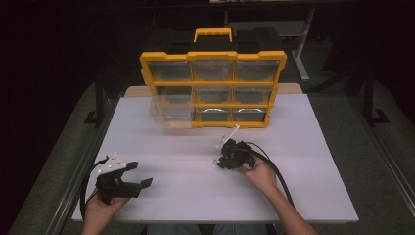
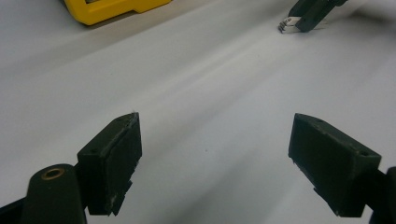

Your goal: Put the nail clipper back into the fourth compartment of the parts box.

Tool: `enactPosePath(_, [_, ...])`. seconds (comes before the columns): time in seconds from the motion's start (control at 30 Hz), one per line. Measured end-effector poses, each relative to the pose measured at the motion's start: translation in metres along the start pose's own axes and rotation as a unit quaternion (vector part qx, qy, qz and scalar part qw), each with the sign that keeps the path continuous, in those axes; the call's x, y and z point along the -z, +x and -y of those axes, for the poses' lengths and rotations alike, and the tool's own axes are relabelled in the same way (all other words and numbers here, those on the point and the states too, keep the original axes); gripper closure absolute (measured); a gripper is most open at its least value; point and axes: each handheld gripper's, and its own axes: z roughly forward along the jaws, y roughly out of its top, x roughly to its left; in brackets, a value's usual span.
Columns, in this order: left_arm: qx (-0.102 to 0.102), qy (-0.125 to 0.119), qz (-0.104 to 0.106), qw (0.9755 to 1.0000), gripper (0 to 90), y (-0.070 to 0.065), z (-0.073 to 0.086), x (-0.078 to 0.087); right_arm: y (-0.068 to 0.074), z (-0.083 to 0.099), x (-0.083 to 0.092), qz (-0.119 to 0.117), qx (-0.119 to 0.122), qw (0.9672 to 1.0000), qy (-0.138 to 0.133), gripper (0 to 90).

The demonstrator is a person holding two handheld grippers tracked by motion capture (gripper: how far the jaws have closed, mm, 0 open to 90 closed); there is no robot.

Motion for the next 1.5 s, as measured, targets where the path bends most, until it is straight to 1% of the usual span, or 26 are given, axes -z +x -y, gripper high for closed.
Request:
enactPosePath(0.13, [0.000, 0.001, 0.001, 1.0000, 17.5, 0.000, 0.000, 0.000, -0.002, 0.001, 0.000, -0.006, -0.004, 1.0000, -0.005, 75.7])
enactPosePath(0.17, [-0.001, 0.001, 0.001, 1.0000, 17.5, 0.000, 0.000, 0.000, -0.004, 0.002, 0.000, -0.016, -0.012, 0.9998, -0.009, 75.8])
enactPosePath(0.23, [-0.001, 0.002, 0.001, 1.0000, 17.5, 0.000, 0.000, 0.001, -0.007, 0.003, 0.000, -0.022, -0.017, 0.9995, -0.011, 75.8])
enactPosePath(0.4, [-0.001, 0.002, 0.000, 1.0000, 17.5, 0.001, 0.000, 0.001, -0.010, 0.004, 0.001, -0.033, -0.017, 0.9992, -0.016, 75.9])
enactPosePath(0.43, [-0.002, 0.002, 0.000, 1.0000, 17.5, 0.001, 0.000, 0.001, -0.011, 0.004, 0.002, -0.034, -0.022, 0.9991, -0.015, 75.9])
enactPosePath(0.53, [-0.002, 0.002, 0.000, 1.0000, 17.5, 0.001, 0.000, 0.001, -0.012, 0.005, 0.002, -0.035, -0.021, 0.9990, -0.018, 75.9])
enactPosePath(0.57, [-0.001, 0.001, 0.001, 1.0000, 17.5, 0.001, 0.000, 0.001, -0.016, 0.006, 0.005, -0.041, -0.018, 0.9985, -0.031, 75.8])
enactPosePath(0.63, [-0.002, 0.001, 0.001, 1.0000, 17.5, 0.001, 0.000, 0.001, -0.017, 0.006, 0.008, -0.047, -0.022, 0.9980, -0.035, 75.9])
enactPosePath(0.67, [-0.004, 0.001, 0.001, 1.0000, 17.5, 0.001, 0.000, 0.002, -0.018, 0.006, 0.011, -0.047, -0.022, 0.9980, -0.037, 75.9])
enactPosePath(0.8, [-0.002, 0.000, 0.000, 1.0000, 17.5, 0.001, 0.000, 0.002, -0.020, 0.006, 0.020, -0.056, -0.023, 0.9972, -0.045, 75.9])
enactPosePath(0.9, [-0.002, 0.000, 0.001, 1.0000, 17.5, 0.000, 0.000, 0.002, -0.022, 0.007, 0.027, -0.061, -0.028, 0.9964, -0.052, 75.9])
enactPosePath(0.97, [-0.002, 0.001, 0.001, 1.0000, 17.5, 0.000, 0.000, 0.002, -0.024, 0.007, 0.031, -0.067, -0.034, 0.9958, -0.052, 75.9])
enactPosePath(1.03, [-0.002, 0.001, 0.001, 1.0000, 17.5, 0.000, 0.000, 0.002, -0.026, 0.005, 0.035, -0.067, -0.022, 0.9959, -0.056, 75.9])
enactPosePath(1.1, [-0.002, -0.001, 0.001, 1.0000, 17.5, 0.000, 0.000, 0.002, -0.026, 0.002, 0.040, -0.069, -0.021, 0.9956, -0.059, 75.9])
enactPosePath(1.13, [-0.003, 0.002, 0.001, 1.0000, 17.5, 0.001, -0.001, 0.002, -0.027, 0.000, 0.043, -0.068, -0.016, 0.9956, -0.063, 75.9])
enactPosePath(1.17, [-0.002, 0.003, 0.001, 1.0000, 17.5, 0.001, -0.001, 0.003, -0.027, -0.001, 0.045, -0.071, -0.016, 0.9954, -0.062, 75.9])
enactPosePath(1.2, [0.002, -0.004, 0.001, 1.0000, 17.5, 0.000, -0.001, 0.002, -0.028, -0.004, 0.047, -0.073, -0.015, 0.9953, -0.062, 75.9])
enactPosePath(1.27, [-0.004, -0.005, 0.001, 1.0000, 17.5, 0.001, -0.001, 0.002, -0.028, -0.007, 0.053, -0.074, -0.012, 0.9950, -0.066, 75.9])
enactPosePath(1.3, [-0.002, -0.005, 0.002, 1.0000, 17.5, 0.001, 0.000, 0.002, -0.030, -0.009, 0.055, -0.075, -0.007, 0.9946, -0.072, 75.9])
enactPosePath(1.33, [-0.001, -0.006, 0.002, 1.0000, 17.5, 0.001, 0.000, 0.002, -0.030, -0.010, 0.057, -0.078, -0.013, 0.9943, -0.071, 75.9])
enactPosePath(1.4, [-0.002, -0.006, 0.002, 1.0000, 17.5, 0.001, 0.000, 0.002, -0.032, -0.013, 0.061, -0.077, -0.008, 0.9944, -0.073, 75.9])
enactPosePath(1.5, [-0.001, -0.005, 0.001, 1.0000, 17.5, 0.002, 0.000, 0.003, -0.034, -0.017, 0.066, -0.081, -0.005, 0.9938, -0.076, 75.9])
